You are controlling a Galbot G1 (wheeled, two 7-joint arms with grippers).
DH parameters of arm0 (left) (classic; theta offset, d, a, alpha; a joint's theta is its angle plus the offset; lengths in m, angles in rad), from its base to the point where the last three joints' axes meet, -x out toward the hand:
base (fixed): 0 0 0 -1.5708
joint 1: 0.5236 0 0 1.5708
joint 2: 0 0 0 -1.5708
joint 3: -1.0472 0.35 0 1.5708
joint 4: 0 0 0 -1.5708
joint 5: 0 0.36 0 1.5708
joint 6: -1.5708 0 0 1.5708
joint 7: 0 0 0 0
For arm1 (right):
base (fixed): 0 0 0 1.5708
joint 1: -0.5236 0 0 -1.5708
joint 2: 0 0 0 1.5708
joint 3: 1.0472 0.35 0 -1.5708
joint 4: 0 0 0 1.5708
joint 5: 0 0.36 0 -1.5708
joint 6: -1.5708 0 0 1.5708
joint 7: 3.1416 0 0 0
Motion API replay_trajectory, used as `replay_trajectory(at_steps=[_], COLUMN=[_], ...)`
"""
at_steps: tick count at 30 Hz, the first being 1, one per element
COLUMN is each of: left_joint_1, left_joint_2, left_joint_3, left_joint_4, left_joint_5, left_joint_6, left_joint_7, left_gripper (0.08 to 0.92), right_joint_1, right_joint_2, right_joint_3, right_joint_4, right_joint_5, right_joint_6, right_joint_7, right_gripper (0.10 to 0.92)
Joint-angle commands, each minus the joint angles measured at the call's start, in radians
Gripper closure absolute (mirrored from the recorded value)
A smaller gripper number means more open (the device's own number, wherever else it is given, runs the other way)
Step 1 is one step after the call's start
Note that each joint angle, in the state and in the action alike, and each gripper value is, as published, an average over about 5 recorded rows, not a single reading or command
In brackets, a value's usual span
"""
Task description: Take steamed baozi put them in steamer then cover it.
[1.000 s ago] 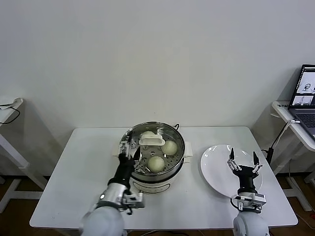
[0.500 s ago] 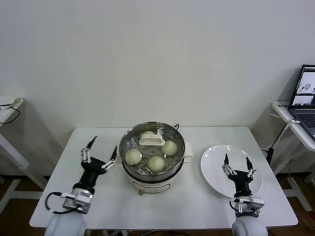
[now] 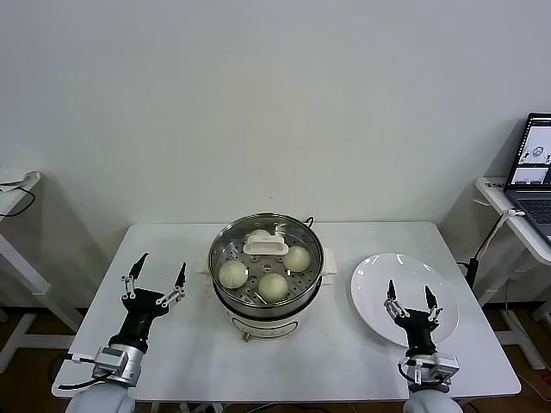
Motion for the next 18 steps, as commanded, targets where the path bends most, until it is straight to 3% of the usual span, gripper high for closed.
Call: replay_trajectory(at_steps=[1,18], left_joint_1=[0.018,0.026], left_joint_2=[-0.004,-0.006], left_joint_3=[-0.026,-0.017], left_joint_4=[0.021,0.030], left_joint_5=[-0.072,0.000], left_joint_6=[-0.037,-0.043], left_joint_7=[0.005,-0.001], left_gripper=[0.177,0.177], right_joint_1=[-0.015,-0.008], right_joint_2=[0.003,-0.008], right_joint_3=[-0.003,-0.006], right_joint_4=[0.009,0.011], right_joint_5=[0.003,0.007], right_joint_6=[0.008,0.035], right_joint_7=[-0.024,-0.027], right_gripper=[0.203,0.203])
